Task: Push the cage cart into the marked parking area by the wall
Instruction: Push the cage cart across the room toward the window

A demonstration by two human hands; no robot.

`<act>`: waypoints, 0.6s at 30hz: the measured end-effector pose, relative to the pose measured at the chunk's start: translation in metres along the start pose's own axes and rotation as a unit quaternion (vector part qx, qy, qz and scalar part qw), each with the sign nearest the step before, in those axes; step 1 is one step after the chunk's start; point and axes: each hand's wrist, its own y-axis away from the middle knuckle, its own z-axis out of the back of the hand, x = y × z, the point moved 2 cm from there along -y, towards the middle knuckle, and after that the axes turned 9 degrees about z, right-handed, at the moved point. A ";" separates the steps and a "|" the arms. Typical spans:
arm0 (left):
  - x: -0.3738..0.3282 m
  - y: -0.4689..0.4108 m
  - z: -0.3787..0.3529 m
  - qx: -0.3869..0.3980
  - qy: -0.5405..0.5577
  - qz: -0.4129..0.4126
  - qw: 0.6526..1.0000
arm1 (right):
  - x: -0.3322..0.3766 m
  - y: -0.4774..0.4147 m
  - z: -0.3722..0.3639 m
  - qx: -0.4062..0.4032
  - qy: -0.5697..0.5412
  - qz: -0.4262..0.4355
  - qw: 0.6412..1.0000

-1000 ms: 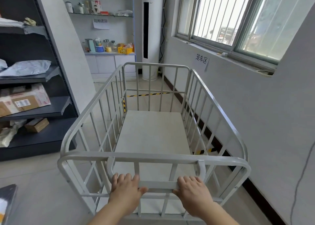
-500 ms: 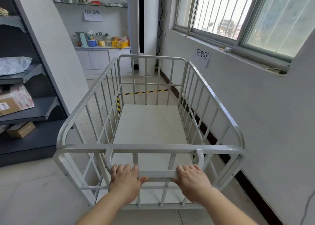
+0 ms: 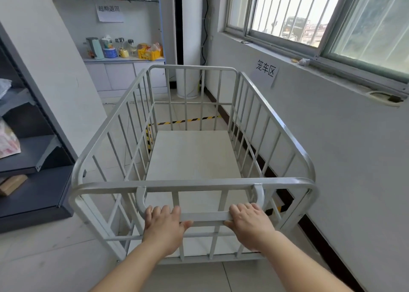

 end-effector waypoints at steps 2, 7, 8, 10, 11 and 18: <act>-0.003 -0.015 0.004 -0.002 0.000 0.001 1.000 | -0.008 -0.013 0.003 0.011 0.002 -0.002 1.000; -0.011 -0.054 0.016 -0.002 -0.004 0.005 1.000 | -0.031 -0.048 0.008 0.030 -0.001 0.000 1.000; -0.012 -0.061 0.019 -0.003 -0.005 0.005 1.000 | -0.035 -0.054 0.009 0.033 -0.001 0.001 0.999; -0.016 -0.075 0.024 0.001 -0.007 0.008 1.000 | -0.044 -0.067 0.010 0.035 -0.002 0.002 0.999; -0.017 -0.081 0.026 0.004 -0.006 0.009 1.000 | -0.049 -0.073 0.011 0.037 -0.002 0.002 0.999; -0.026 -0.128 0.042 0.020 0.000 0.022 1.000 | -0.077 -0.116 0.017 0.041 -0.004 0.014 0.999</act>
